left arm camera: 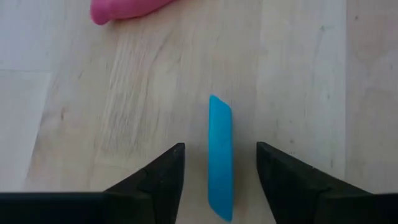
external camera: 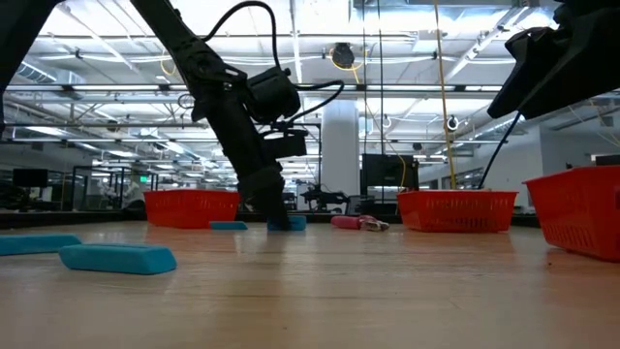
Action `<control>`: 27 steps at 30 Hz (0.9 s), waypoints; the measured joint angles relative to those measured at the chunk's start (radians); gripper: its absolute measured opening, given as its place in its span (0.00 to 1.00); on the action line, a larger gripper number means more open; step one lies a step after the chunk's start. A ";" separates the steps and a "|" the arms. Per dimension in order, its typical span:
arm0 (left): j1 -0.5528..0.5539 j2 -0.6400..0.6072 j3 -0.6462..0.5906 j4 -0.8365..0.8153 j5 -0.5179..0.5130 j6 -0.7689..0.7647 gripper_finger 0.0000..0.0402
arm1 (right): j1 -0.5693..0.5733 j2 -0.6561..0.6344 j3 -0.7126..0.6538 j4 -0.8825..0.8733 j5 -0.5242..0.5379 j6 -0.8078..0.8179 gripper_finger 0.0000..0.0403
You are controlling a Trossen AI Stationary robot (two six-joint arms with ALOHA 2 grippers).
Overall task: Pick & Place School Supplies
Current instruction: Put the blue eraser into the top left red bin
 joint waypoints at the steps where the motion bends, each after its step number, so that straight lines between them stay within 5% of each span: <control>1: -0.001 0.000 0.000 0.000 -0.009 0.000 0.47 | 0.000 0.000 0.000 0.000 0.000 0.000 0.53; 8: -0.001 0.001 0.000 -0.008 -0.027 0.011 0.08 | 0.000 0.000 0.000 0.000 0.000 0.008 0.53; 17: -0.029 -0.023 -0.004 -0.008 -0.084 0.013 0.08 | 0.000 0.000 0.000 0.000 0.001 0.008 0.53; 27: -0.017 -0.227 -0.004 -0.093 -0.189 0.026 0.08 | 0.000 0.000 0.000 0.009 0.000 0.017 0.53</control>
